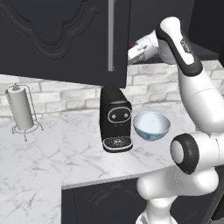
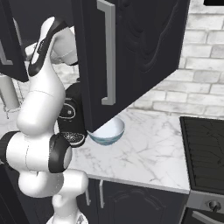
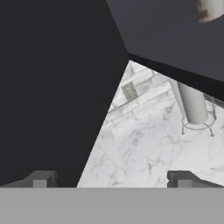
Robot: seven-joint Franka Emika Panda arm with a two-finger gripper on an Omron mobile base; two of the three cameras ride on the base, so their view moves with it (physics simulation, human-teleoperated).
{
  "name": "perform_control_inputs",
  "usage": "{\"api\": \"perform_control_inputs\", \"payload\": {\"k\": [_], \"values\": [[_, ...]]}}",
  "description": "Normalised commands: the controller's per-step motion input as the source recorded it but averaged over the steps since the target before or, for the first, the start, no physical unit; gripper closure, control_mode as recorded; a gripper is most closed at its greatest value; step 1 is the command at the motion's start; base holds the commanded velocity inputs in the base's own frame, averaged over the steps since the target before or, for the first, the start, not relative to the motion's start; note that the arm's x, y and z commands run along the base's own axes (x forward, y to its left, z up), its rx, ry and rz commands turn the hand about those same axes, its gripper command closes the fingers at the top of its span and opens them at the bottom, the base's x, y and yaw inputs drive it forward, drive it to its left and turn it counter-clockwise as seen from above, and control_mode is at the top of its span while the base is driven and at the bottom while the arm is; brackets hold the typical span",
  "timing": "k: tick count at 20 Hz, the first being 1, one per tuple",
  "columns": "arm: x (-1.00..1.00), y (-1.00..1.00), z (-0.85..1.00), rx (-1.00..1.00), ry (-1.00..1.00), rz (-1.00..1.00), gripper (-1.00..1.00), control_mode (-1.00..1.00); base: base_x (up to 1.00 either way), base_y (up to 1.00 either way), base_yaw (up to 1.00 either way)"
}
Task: Open the cabinet. Pick the kiwi and pear from the cabinet and place them into the bowl. Then close the cabinet.
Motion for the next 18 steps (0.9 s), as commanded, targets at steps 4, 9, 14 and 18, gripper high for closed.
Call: {"api": "perform_control_inputs", "payload": {"k": [4,9,14,18], "values": [[-0.37,0.31,0.0,0.0,-0.09,0.18,-1.0,-1.0,0.0,0.0,0.0],[-0.72,0.18,0.0,0.0,-0.09,0.2,-1.0,-1.0,0.0,0.0,0.0],[-0.9,0.18,-0.04,0.0,-0.08,0.2,-1.0,-1.0,0.0,0.0,0.0],[-0.91,0.14,-0.08,0.0,-0.08,0.12,-1.0,-1.0,0.0,0.0,0.0]]}}
